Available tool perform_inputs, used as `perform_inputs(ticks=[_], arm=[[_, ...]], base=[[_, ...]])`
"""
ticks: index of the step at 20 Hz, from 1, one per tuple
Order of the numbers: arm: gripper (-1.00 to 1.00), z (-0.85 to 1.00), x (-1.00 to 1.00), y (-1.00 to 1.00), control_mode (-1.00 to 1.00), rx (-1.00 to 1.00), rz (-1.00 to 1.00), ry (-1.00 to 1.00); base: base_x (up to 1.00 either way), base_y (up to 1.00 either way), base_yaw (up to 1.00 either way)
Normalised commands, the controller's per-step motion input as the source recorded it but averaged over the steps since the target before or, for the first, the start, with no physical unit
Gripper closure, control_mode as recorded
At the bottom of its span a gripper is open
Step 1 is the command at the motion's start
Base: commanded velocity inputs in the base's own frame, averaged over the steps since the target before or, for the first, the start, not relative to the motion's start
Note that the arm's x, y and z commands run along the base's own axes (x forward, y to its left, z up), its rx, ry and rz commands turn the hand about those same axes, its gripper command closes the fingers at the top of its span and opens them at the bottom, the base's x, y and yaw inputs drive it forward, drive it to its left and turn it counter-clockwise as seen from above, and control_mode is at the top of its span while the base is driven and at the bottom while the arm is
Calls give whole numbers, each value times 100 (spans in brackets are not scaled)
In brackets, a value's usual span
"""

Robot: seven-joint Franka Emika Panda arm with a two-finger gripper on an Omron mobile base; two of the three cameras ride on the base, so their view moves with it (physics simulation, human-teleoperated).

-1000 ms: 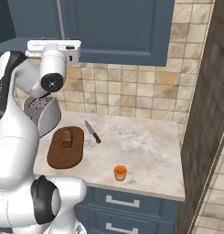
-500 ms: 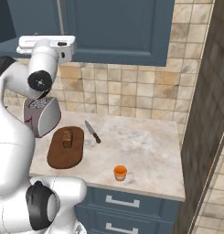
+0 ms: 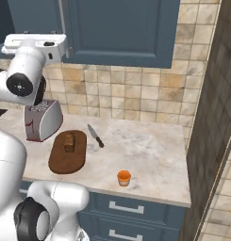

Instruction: Pick the bread, place it on the cutting board, pick the jam, place it on the counter, and close the cabinet.

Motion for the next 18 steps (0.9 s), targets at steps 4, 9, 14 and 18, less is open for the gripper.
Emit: perform_inputs(ticks=[4,9,14,18], arm=[[-100,18,-42,16,-100,0,-6,0],[-100,15,-46,12,-100,0,-4,0],[-100,9,-54,6,-100,0,-2,0],[-100,8,-54,3,-100,0,-2,0]], base=[[0,0,0],[0,0,0],[0,0,0],[0,0,0]])
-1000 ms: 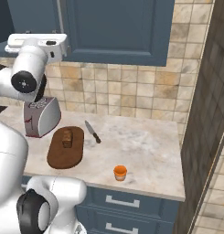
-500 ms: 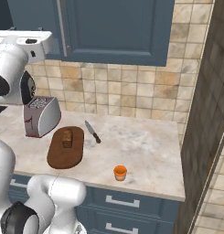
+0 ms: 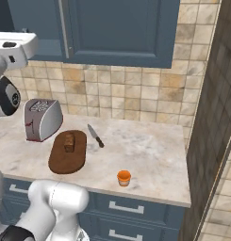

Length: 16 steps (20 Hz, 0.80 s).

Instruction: Pick the bread, place it on the cutting board, pick the jam, place it on the counter, and close the cabinet.

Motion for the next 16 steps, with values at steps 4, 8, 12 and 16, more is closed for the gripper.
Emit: perform_inputs(ticks=[4,8,12,16], arm=[[-100,11,-54,7,-100,0,-2,0],[-100,12,-56,15,-100,0,-4,0],[-100,16,-52,19,-100,0,-5,0],[-100,22,-51,19,-100,0,-6,0]], base=[[0,0,0],[0,0,0],[0,0,0],[0,0,0]])
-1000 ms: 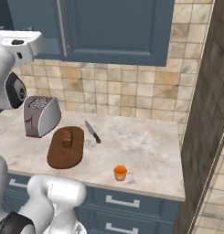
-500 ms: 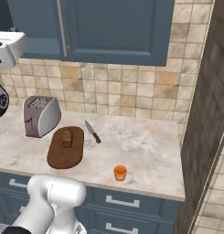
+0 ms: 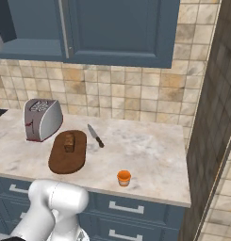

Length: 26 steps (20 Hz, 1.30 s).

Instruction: Pick the bread, place it on the cutting board, pick the jam, place it on the counter, and close the cabinet.

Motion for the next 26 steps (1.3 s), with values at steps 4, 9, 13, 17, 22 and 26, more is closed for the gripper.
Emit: perform_inputs(ticks=[4,9,13,17,22,26], arm=[[-100,24,-51,18,-100,0,-6,2],[-100,15,-57,17,-100,0,-6,1],[-100,0,-54,19,-100,-2,-5,0],[-100,-1,-30,21,-100,-3,-2,1],[-100,-11,-9,27,-100,-3,0,1],[-100,-25,-13,29,-100,-3,0,3]], base=[[0,0,0],[0,0,0],[0,0,0],[0,0,0],[0,0,0],[0,0,0]])
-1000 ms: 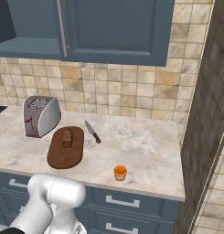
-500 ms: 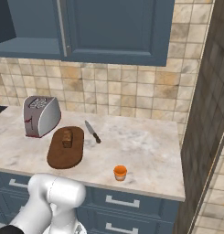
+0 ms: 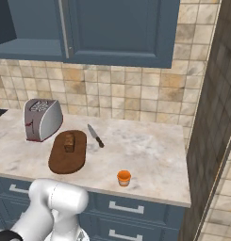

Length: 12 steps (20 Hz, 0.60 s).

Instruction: Pick the bread, place it on the cutting board, pick the jam, place it on the counter, and close the cabinet.

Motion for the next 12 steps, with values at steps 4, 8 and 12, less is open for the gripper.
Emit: perform_inputs(ticks=[4,8,12], arm=[[-100,-14,-9,25,-100,-1,0,3],[-100,-2,-7,29,-100,-1,0,3],[-100,-8,-4,35,-100,-3,0,4]], base=[[0,0,0],[0,0,0],[0,0,0]])
